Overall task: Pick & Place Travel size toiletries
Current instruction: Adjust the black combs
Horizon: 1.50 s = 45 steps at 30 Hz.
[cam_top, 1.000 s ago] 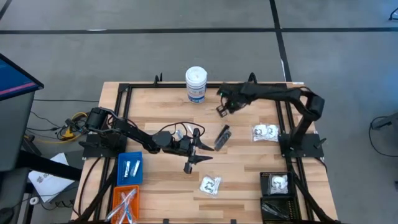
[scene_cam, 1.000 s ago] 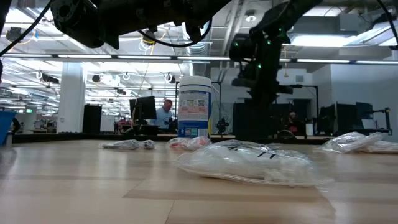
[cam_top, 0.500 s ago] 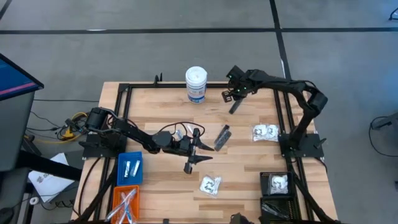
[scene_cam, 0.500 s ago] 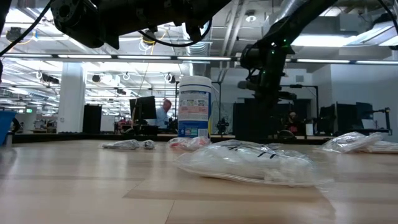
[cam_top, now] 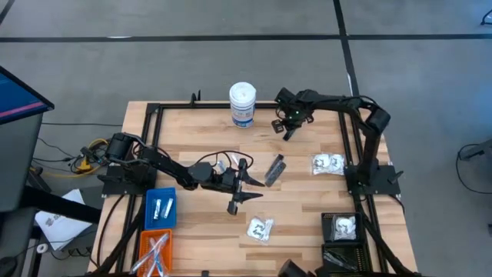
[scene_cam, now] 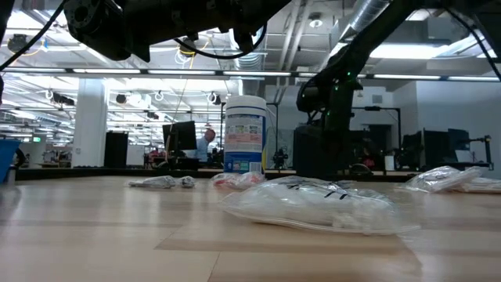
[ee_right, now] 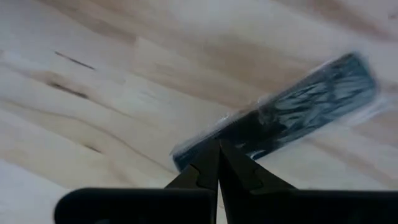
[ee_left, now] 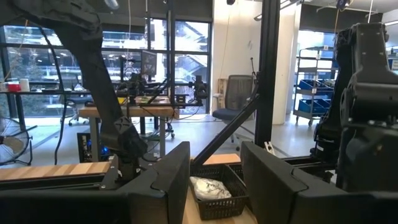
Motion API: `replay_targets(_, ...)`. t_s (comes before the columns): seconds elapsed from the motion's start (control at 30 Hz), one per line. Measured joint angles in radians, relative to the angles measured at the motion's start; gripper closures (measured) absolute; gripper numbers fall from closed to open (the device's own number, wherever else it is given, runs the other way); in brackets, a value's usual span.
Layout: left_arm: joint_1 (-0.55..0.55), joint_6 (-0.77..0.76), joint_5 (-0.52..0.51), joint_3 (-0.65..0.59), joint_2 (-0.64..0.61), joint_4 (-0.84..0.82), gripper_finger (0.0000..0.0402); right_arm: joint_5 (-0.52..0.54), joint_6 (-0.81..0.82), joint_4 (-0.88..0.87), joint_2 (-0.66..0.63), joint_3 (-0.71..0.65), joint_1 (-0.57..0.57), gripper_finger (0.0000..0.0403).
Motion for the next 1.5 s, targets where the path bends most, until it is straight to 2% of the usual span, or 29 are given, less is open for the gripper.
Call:
replay_targets(0.3,0.000,0.000,0.000,0.000,0.000,0.000,0.0266,-0.056,-0.025,-0.049,0.044,0.000,0.011,0.0403)
replay_targets(1.07,0.000,0.000,0.000,0.000,0.000,-0.001,0.0266,-0.133,-0.072,-0.191,0.044,0.001,0.250,0.0403)
replay_targets(1.27,0.000,0.000,0.000,0.000,0.000,-0.001,0.0266,-0.073,-0.070,-0.234,0.034,0.079,0.261,0.0403)
replay_targets(1.4,0.000,-0.001,0.000,0.000,0.000,-0.001,0.0266,0.016,-0.015,-0.228,0.038,0.154,0.218,0.0403)
replay_targets(1.5,0.000,-0.001,0.000,0.000,0.000,-0.001,0.0266,0.013,0.006,-0.234,0.045,0.165,0.172,0.0403)
